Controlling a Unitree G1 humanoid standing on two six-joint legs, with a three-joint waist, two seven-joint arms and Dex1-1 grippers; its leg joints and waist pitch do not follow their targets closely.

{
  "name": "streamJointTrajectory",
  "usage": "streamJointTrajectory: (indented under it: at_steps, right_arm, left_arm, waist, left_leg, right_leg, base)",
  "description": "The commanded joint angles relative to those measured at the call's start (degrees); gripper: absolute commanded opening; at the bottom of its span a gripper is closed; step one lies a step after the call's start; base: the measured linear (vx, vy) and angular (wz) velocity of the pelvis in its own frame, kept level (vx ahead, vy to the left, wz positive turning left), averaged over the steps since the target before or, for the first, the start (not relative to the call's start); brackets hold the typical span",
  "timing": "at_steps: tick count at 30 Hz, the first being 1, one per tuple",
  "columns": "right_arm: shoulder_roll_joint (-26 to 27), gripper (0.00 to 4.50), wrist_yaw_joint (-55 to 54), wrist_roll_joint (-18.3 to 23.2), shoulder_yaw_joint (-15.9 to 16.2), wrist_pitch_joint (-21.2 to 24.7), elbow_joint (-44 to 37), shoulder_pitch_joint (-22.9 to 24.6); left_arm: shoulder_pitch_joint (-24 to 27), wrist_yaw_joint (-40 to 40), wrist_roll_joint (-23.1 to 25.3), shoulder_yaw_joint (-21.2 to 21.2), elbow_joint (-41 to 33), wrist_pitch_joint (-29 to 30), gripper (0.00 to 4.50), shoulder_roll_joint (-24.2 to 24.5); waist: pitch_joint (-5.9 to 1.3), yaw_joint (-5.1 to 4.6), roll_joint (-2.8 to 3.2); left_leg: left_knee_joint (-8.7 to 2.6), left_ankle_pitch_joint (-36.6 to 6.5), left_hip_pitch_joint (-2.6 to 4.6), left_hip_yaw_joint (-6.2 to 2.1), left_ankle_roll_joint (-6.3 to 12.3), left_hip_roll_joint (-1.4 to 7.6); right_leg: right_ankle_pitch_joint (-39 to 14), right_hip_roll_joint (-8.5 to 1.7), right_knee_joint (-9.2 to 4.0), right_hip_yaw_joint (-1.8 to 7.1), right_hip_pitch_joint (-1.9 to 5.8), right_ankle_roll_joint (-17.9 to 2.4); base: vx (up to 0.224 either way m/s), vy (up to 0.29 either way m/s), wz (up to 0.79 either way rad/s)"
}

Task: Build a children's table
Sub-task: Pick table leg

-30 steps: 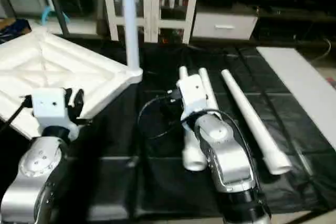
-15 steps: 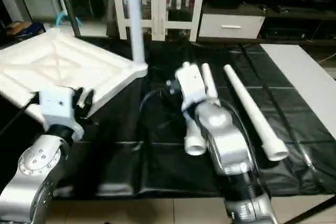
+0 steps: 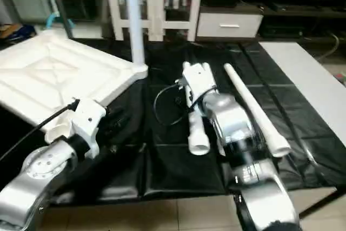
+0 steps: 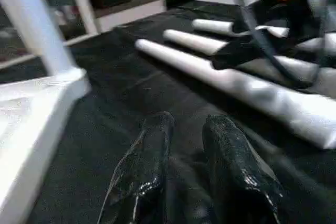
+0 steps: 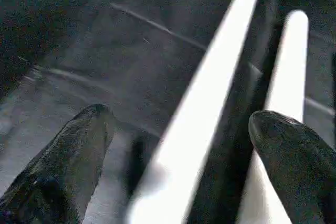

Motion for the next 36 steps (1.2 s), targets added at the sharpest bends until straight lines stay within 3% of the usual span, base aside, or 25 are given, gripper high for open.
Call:
streamJointTrajectory:
  at_steps: [1, 3, 6, 10, 15, 17, 20, 26, 31, 33, 36]
  right_arm:
    - [-0.44, 4.5, 0.44, 0.21, -1.23, 3.34, 3.43, -2.06]
    - [-0.3, 4.5, 0.6, 0.6, -1.94, 4.81, 6.73, -3.47]
    - [0.21, 4.5, 1.59, 1.95, -3.49, 5.65, 10.64, -4.92]
    - [0.96, 4.5, 3.81, 3.04, -3.48, 3.93, 14.17, -6.25]
    - [1.99, 4.5, 5.46, 4.0, -4.27, 1.55, 16.0, -7.05]
    - [2.34, 4.5, 5.76, 4.32, -4.83, 0.98, 17.62, -7.86]
    - [2.65, 4.5, 5.95, 4.08, -4.78, -0.25, 20.03, -8.57]
    - [3.11, 4.5, 6.83, 3.79, -4.56, -2.33, 24.1, -9.41]
    - [3.19, 4.21, 8.18, 3.56, -4.07, -2.07, 26.18, -9.84]
    - [3.17, 3.95, 9.4, 3.36, -3.45, -1.61, 27.14, -9.98]
    - [3.09, 3.85, 9.92, 3.02, -2.94, -1.45, 27.62, -10.09]
  left_arm:
    - [0.84, -2.83, -3.67, 0.15, -2.81, 4.07, 1.57, 0.62]
    - [1.23, -4.15, -5.98, 0.55, -4.25, 6.42, 1.61, 0.79]
    - [1.47, -5.4, -7.24, -0.04, -5.8, 7.59, 1.95, 1.49]
    - [1.18, -6.01, -7.58, -0.8, -6.7, 8.06, 2.3, 2.48]
    - [0.77, -5.84, -8.1, -0.63, -7.61, 9.58, 2.52, 2.64]
    - [0.94, -5.86, -8.27, -0.61, -7.95, 10.04, 2.83, 2.85]
    - [1.15, -6.03, -8.42, -0.97, -8.12, 10.18, 2.89, 3.27]
    - [1.27, -6.41, -8.99, -1.36, -8.89, 10.82, 3.49, 3.88]
    - [1.42, -6.27, -9.16, -1.46, -9.14, 10.97, 3.76, 4.0]
    - [1.43, -6.19, -9.46, -1.57, -9.29, 11.05, 4.12, 4.11]
    - [1.38, -6.28, -9.59, -1.64, -9.28, 11.04, 4.14, 4.25]
  waist:
    - [-2.93, -0.03, -0.34]
    - [-2.92, -0.12, -0.53]
    - [-3.1, -0.1, -0.3]
    - [-3.18, -0.06, -0.55]
    - [-3.66, 0.38, -0.47]
    - [-3.64, 0.59, -0.44]
    - [-3.5, 0.6, -0.53]
    - [-3.09, 0.65, -0.71]
    - [-3.01, 0.57, -0.81]
    - [-3.07, 0.53, -0.79]
    - [-3.13, 0.57, -0.78]
  left_leg:
    - [-5.85, -20.65, 0.95, -0.77, -3.59, 2.19]
    - [-5.61, -19.27, 0.76, -0.45, -3.14, 2.32]
    - [-5.46, -17.55, 0.64, -0.33, -3.22, 2.52]
    - [-5.32, -15.92, 0.41, 0.03, -2.72, 2.6]
    - [-4.78, -7.47, 0.43, 0.69, -1.24, 2.77]
    - [-4.73, -6.54, 0.56, 0.86, -0.76, 2.81]
    - [-4.77, -7.97, 0.78, 1.03, -0.63, 2.89]
    - [-5.15, -13.45, 0.96, 0.9, -2.63, 3.04]
    - [-5.19, -13.88, 0.77, 0.82, -2.78, 2.99]
    - [-5.15, -13.73, 0.8, 0.8, -2.75, 3.01]
    - [-5.07, -12.77, 0.78, 0.85, -2.59, 2.99]
  right_leg:
    - [-18.69, -1.73, -4.24, 0.99, 1.09, -7.77]
    - [-18.8, -1.64, -4.23, 1.0, 1.0, -8.76]
    - [-16.92, -1.42, -3.86, 0.84, 1.01, -9.64]
    - [-14.74, -1.32, -3.54, 0.86, 1.16, -10.48]
    - [-3.76, -0.95, -2.45, 0.85, 1.51, -13.31]
    - [-2.31, -0.88, -2.33, 0.84, 1.53, -14.24]
    - [-3.78, -0.85, -2.48, 0.84, 1.41, -14.7]
    - [-10.94, -1.08, -3.01, 0.98, 1.07, -12.92]
    - [-12.09, -1.07, -3.08, 0.97, 1.09, -12.31]
    - [-12.02, -1.07, -3.01, 0.96, 1.04, -12.45]
    - [-10.87, -1.04, -2.92, 0.95, 1.08, -12.71]
  base:
    - [0.0, 0.0, 0.0]
    - [0.0, 0.0, 0.0]
    - [0.0, 0.0, 0.0]
    - [0.0, 0.0, 0.0]
    - [0.0, 0.0, 0.0]
    - [0.0, 0.0, 0.0]
    - [0.0, 0.0, 0.0]
    - [0.0, 0.0, 0.0]
    - [0.0, 0.0, 0.0]
    - [0.0, 0.0, 0.0]
    - [0.0, 0.0, 0.0]
